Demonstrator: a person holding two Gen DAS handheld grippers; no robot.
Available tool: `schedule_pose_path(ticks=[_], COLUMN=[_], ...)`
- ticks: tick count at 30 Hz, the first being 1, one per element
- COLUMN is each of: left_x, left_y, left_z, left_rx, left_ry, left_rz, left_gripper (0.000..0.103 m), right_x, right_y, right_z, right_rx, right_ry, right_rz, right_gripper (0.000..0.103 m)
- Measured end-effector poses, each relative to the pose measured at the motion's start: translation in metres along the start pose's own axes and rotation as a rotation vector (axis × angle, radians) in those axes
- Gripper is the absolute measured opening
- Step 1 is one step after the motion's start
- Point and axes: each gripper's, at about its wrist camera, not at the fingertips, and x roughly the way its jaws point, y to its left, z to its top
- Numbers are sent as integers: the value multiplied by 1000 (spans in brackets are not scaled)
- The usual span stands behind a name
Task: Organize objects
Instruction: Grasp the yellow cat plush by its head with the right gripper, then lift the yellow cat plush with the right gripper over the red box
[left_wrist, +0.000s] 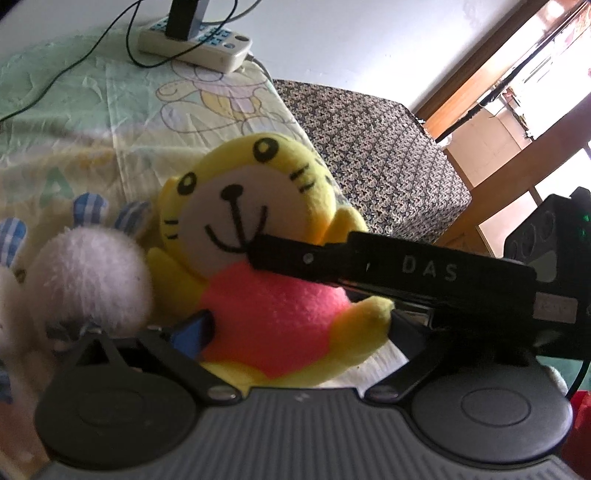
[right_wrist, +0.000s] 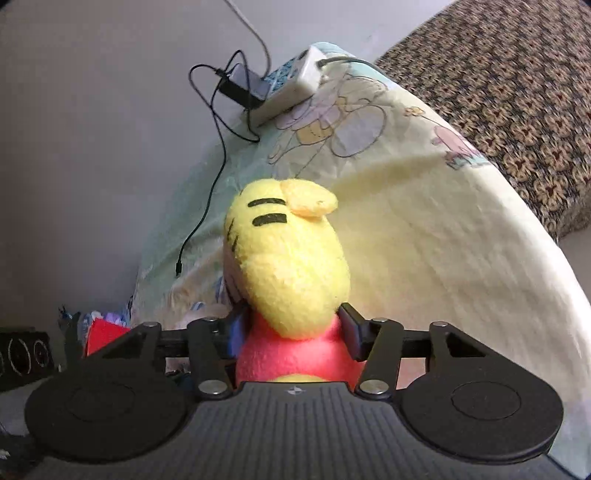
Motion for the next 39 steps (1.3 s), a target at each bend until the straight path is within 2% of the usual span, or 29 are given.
schedule_pose_path(ticks=[4,14,25,31,34,39], left_x=[-3,-28,-72,-108,-126,-159], left_y=[-4,-34,-57,-55,-49,-22], left_z=[-1,-24,-62,-85,-94,-101], left_rx=[7,85,176,223,246,221], left_ry=[0,-11,-74,-143,-177,-214], left_rz=[-5,-48,-28,7,25,24], left_gripper=[98,97,97,97,97,96], right_x=[-9,-52,-81,-74,-71,-60], right_y=[-4,-1,27,58,78,109], right_z=[-3,-26,-60,-81,-91,-103], right_rx=[12,16,-31,-92,-131,-141], right_ry=[2,-38,-67,-36,-55,-49], right_rz=[27,33,69,102,107,137], right_gripper=[45,45,45,45,45,45])
